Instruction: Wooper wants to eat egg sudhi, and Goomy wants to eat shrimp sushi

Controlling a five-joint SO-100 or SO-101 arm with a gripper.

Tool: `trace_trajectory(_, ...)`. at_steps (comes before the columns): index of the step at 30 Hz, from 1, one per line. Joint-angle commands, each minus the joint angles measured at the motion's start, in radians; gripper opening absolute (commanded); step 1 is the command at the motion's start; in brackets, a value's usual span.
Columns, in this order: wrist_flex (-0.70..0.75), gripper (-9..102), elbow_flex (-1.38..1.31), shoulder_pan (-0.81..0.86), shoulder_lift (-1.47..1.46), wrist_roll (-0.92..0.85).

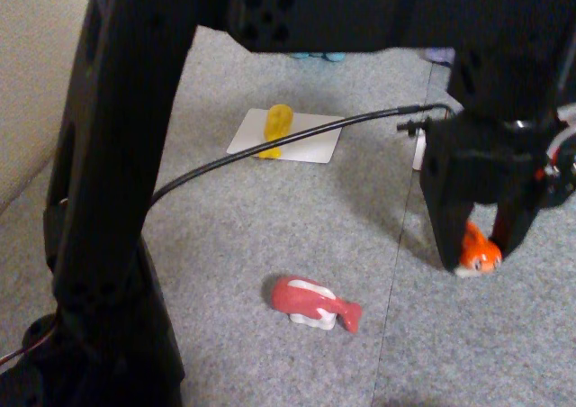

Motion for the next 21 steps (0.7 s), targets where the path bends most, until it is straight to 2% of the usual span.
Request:
trace_trajectory(1, -0.014, 2, -0.021, -0.041, 0.12, 0.11)
trace_trajectory(6, -0.025, 2, -0.023, -0.132, 0.192, 0.299)
trace_trajectory(11, -0.175, 2, -0.023, -0.222, 0.239, 0.466)
trace_trajectory(21, -0.403, 3, -0.023, -0.262, 0.209, 0.486)
